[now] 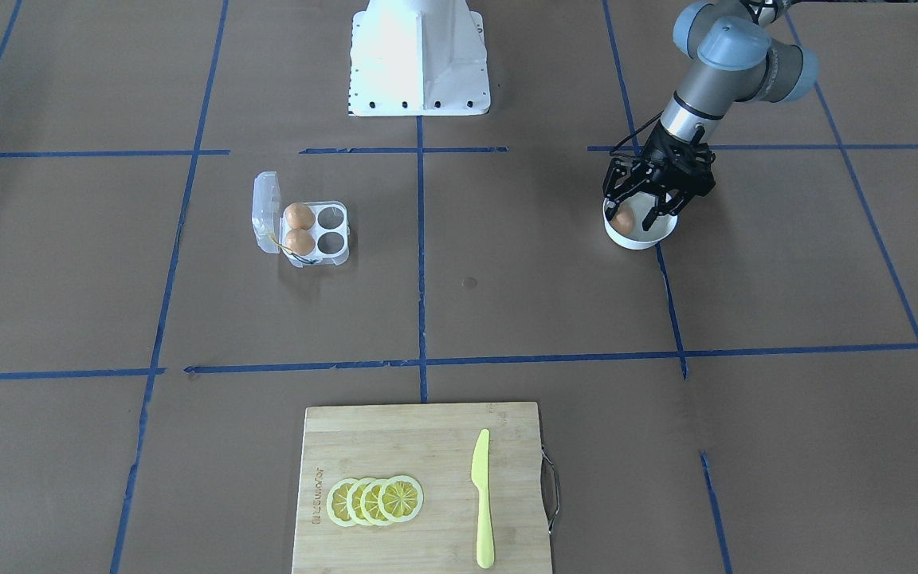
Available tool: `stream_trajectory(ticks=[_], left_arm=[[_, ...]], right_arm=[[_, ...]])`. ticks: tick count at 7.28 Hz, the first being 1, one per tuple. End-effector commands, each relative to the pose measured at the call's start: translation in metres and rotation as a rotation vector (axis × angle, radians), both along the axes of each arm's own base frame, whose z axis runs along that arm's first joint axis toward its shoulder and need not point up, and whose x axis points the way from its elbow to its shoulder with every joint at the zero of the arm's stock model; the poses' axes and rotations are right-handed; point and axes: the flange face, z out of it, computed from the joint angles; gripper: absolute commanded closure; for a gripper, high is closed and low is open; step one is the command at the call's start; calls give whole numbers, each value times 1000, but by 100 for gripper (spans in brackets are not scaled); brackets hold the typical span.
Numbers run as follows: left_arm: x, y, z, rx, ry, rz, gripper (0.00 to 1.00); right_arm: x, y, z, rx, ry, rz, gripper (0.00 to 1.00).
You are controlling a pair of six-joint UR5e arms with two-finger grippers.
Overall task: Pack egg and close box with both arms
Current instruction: 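Close the left gripper on the brown egg and lift it from the bowl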
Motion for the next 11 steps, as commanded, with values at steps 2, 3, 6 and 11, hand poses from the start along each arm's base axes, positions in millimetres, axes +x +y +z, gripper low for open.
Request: stream_trajectory(ticks=[2,3,6,11], left_arm=[[0,-1,1,5,-5,2,47],[0,-1,0,15,-5,9,71],[-16,-3,-9,101,-16,43,100],[-63,-52,-77,530,84,116,100]], right_arm=[[0,-1,-1,2,0,0,0],[0,-1,-1,2,0,0,0],[0,-1,-1,3,0,-1,0],[0,-1,0,-2,-1,2,0]])
